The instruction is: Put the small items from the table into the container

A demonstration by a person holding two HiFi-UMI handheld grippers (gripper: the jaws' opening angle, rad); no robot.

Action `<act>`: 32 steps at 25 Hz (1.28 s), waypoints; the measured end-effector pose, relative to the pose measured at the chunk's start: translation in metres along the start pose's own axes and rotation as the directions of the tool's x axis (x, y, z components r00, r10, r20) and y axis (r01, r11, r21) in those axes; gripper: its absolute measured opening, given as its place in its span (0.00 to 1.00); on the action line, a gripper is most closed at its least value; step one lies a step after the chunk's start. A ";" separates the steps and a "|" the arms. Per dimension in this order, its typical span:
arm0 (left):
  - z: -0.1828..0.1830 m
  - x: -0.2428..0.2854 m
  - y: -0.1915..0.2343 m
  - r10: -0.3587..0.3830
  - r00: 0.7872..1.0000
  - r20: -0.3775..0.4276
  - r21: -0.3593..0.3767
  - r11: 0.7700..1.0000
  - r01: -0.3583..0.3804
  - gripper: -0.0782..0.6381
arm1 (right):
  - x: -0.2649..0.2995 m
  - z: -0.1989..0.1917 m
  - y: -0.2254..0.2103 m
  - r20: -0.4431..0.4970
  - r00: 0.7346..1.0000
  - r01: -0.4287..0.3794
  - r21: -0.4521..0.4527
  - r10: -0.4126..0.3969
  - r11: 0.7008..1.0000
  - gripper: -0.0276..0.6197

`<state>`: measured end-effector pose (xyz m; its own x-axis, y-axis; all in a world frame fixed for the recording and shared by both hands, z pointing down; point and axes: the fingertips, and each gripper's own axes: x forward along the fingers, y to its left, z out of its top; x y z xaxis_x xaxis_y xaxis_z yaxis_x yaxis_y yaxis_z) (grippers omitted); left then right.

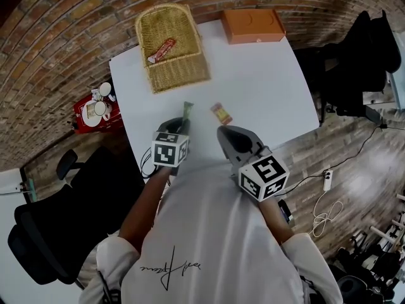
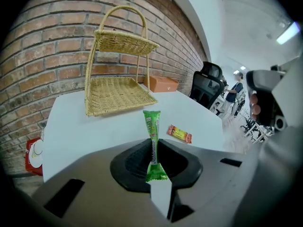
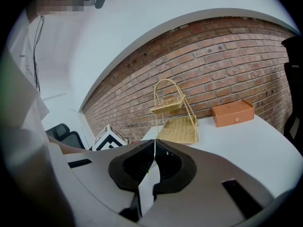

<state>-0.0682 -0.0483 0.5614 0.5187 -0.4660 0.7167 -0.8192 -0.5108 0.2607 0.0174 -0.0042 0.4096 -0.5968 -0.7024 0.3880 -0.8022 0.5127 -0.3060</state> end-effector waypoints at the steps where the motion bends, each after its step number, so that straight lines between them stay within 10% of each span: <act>1: 0.002 -0.001 0.002 0.003 1.000 0.007 -0.003 1.000 -0.003 0.17 | 0.001 0.000 0.001 0.003 1.000 -0.001 -0.001 0.001 1.000 0.08; 32: 0.052 -0.021 0.042 0.068 0.990 0.126 -0.061 0.996 -0.061 0.17 | 0.004 0.001 0.008 0.030 1.000 -0.002 0.017 0.002 1.000 0.08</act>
<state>-0.1005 -0.0970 0.5239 0.4882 -0.5868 0.6460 -0.8626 -0.4368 0.2551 0.0091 -0.0030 0.4079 -0.5973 -0.7159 0.3616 -0.8006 0.5055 -0.3216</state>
